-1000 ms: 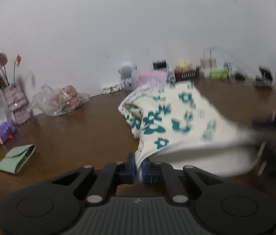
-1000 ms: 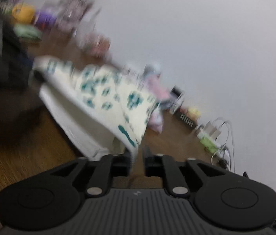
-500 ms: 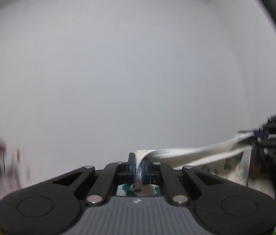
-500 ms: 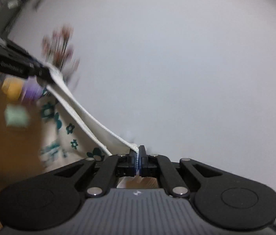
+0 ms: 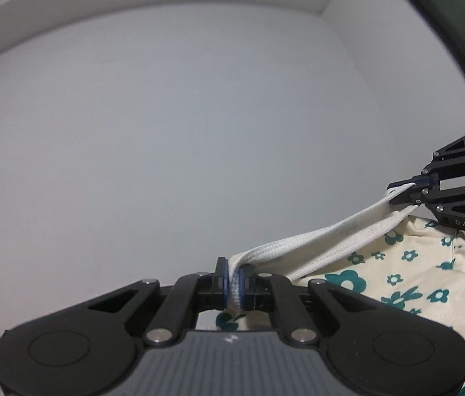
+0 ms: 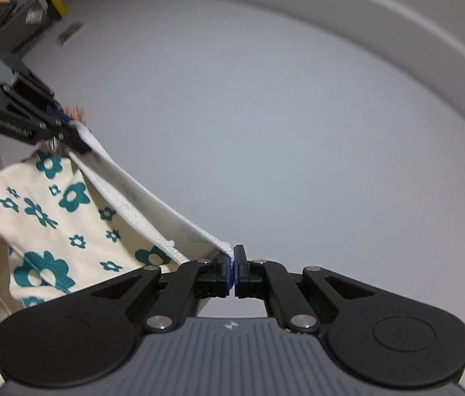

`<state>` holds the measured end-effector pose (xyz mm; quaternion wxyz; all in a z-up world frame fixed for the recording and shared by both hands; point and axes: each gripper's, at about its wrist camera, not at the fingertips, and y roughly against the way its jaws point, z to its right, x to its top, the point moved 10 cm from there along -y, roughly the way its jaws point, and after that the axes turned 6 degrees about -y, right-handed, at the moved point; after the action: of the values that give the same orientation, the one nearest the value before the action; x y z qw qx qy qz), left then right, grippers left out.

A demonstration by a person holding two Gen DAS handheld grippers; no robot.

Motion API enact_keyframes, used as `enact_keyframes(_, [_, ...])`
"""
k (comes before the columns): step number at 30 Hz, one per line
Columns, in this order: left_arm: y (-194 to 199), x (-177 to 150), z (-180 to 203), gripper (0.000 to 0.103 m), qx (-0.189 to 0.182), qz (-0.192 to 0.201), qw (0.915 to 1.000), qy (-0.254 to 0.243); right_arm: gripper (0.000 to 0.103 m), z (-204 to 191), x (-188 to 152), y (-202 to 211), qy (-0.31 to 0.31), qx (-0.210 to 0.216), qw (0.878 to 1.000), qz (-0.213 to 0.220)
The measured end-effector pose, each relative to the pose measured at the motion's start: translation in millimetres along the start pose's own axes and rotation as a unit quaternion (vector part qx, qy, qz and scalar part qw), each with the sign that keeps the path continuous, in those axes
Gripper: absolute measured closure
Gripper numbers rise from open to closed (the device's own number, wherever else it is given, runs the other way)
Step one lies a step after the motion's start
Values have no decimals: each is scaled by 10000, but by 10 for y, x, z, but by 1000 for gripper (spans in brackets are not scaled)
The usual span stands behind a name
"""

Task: Fold clothes
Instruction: 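Lift the shirt by its hem with both grippers and shake it open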

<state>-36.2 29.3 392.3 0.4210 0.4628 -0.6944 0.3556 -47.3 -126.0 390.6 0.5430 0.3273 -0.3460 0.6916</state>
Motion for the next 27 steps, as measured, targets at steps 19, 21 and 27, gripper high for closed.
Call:
enact_keyframes(19, [583, -407, 402, 97, 255, 166, 9971, -694, 101, -147, -399, 262, 237, 195, 9995, 92])
enact_keyframes(21, [739, -426, 420, 97, 168, 128, 9982, -563, 101, -133, -414, 330, 226, 288, 9993, 98])
enact_keyframes(27, [866, 95, 158, 98, 415, 490, 9975, -310, 101, 36, -146, 565, 73, 214, 9987, 463])
